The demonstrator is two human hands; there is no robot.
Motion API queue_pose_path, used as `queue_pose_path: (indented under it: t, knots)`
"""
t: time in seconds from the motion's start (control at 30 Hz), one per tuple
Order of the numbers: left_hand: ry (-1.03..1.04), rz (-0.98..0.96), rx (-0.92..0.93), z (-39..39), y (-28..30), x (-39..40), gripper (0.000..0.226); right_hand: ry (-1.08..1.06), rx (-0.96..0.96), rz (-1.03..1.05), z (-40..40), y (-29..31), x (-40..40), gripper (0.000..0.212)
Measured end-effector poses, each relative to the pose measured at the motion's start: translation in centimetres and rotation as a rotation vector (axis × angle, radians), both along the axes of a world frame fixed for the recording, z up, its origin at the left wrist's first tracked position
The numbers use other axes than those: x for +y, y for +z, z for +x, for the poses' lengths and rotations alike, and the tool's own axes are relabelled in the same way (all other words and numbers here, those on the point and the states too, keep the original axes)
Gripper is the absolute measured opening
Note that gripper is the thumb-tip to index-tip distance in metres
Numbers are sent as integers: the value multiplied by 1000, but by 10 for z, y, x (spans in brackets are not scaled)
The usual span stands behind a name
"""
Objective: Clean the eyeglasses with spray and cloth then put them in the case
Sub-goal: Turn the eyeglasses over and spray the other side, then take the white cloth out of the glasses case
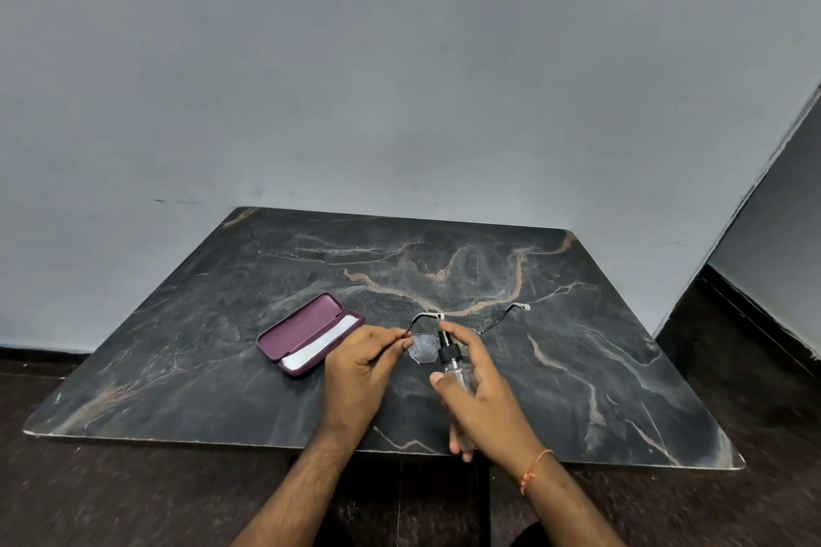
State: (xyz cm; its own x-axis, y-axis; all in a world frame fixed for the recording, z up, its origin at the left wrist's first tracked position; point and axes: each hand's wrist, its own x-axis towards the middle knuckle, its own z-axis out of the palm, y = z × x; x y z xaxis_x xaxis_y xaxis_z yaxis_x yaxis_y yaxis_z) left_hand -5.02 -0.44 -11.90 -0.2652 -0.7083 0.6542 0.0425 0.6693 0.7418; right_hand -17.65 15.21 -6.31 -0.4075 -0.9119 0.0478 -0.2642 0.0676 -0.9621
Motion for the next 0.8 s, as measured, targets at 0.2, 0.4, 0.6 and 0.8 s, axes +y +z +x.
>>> queue_pose_path:
  t: [0.2,0.4,0.6,0.8]
  knots:
    - [34,-4,-5,-1,0,-1,13,-146,88,-93,-33,-13,27,46]
    - [42,-9,-35,1,2,0,14,-442,205,-172,-92,-20,30,42]
    - [61,-16,-67,1,4,3,14,-538,243,-82,-134,-20,26,41]
    - [64,-30,-83,3,5,4,13,-556,280,-36,-136,-22,25,59]
